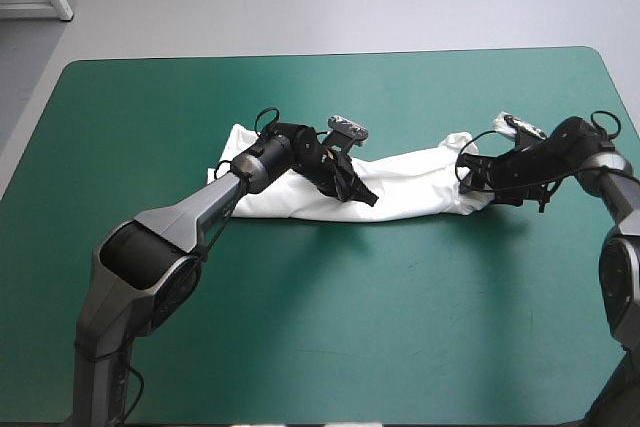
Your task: Fold the cloth
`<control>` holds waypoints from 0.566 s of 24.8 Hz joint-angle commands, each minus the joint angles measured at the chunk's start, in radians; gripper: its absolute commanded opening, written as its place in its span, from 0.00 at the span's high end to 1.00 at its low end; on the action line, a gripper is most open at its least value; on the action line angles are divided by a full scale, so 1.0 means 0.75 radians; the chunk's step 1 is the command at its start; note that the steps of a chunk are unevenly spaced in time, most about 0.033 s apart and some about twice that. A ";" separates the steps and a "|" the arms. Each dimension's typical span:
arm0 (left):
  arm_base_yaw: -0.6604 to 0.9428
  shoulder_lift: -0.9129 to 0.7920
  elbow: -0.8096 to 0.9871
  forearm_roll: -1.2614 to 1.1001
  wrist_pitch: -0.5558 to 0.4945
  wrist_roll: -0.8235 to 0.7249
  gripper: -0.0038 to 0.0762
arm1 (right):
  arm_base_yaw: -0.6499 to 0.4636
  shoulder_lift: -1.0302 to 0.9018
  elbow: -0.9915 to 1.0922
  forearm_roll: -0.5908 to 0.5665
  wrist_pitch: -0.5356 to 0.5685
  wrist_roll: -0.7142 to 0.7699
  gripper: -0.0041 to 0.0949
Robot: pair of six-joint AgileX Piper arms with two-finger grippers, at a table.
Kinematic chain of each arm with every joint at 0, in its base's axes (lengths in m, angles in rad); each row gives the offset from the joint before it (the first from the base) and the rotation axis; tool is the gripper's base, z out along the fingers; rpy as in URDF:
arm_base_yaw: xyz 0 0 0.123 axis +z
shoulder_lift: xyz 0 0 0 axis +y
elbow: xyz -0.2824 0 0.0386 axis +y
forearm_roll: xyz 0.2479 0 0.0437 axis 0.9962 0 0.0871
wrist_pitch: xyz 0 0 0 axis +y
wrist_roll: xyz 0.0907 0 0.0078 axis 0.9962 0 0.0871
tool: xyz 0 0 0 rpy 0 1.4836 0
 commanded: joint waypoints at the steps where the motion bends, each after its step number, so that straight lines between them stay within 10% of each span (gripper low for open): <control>1: -0.007 -0.059 -0.024 -0.019 0.033 -0.005 0.96 | 0.074 0.011 -0.006 -0.045 -0.039 0.101 0.86; 2: -0.007 -0.059 -0.024 -0.019 0.034 -0.005 0.96 | 0.080 0.011 -0.013 -0.074 -0.039 0.120 0.98; 14: -0.007 -0.059 -0.024 -0.019 0.034 -0.005 0.96 | 0.088 -0.072 -0.291 -0.171 0.133 0.151 0.96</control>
